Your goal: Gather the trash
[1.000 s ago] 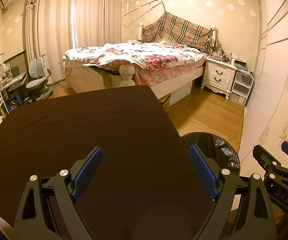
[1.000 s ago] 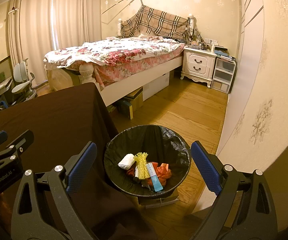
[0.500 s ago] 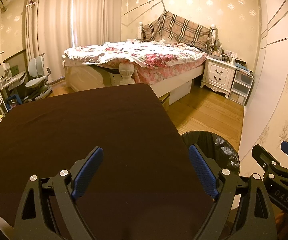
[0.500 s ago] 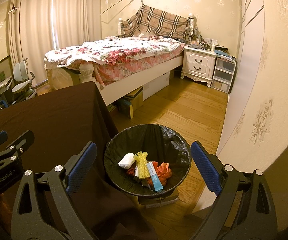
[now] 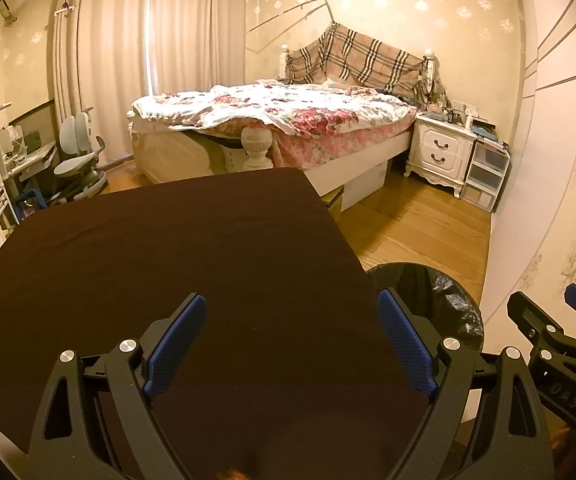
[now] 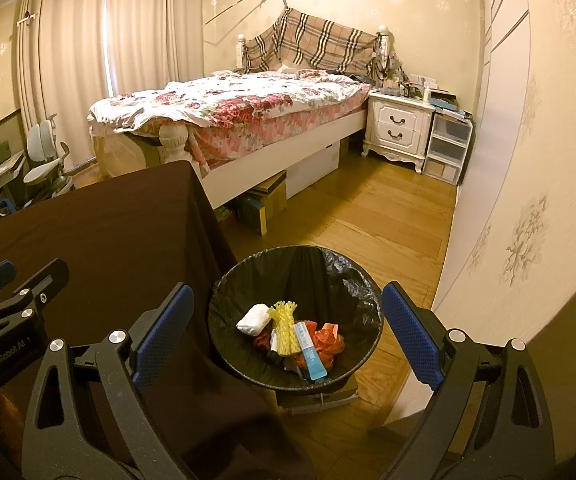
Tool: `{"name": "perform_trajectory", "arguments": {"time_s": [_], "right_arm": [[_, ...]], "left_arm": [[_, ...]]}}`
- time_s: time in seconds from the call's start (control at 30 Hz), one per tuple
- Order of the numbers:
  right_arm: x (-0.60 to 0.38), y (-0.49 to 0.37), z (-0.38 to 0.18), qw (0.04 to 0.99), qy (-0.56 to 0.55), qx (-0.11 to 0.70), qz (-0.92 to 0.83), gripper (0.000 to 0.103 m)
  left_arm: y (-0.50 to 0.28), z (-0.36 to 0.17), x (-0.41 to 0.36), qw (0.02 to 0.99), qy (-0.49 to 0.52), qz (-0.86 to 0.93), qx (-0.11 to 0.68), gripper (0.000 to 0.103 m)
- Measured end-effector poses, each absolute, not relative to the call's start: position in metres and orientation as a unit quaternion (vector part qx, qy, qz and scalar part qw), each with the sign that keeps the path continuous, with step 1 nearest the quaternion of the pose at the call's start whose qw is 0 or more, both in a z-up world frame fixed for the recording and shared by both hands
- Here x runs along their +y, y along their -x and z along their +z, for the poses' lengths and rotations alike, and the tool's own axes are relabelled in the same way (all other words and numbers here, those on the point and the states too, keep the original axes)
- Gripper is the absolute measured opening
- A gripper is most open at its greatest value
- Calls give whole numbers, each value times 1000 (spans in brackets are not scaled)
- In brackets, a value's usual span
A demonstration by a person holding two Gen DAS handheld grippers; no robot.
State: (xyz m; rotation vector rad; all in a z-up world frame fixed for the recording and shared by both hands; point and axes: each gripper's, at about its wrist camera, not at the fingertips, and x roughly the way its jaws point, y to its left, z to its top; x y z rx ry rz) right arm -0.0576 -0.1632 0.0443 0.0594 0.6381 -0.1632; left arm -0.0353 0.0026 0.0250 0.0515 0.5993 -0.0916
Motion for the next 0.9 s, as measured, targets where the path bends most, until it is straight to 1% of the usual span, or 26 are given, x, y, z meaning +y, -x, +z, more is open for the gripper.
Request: {"name": "perform_trajectory", "arguments": {"time_s": [0.7,0.9], "right_arm": [[-160,58,44,945,-27,315,-79,93],[-156,60,44,944,-24,319,-76,93]], "left_arm": [[62,29,-15,953,-13,-41,299,87],[58,28,-6,951,-6,-31,309,87]]}}
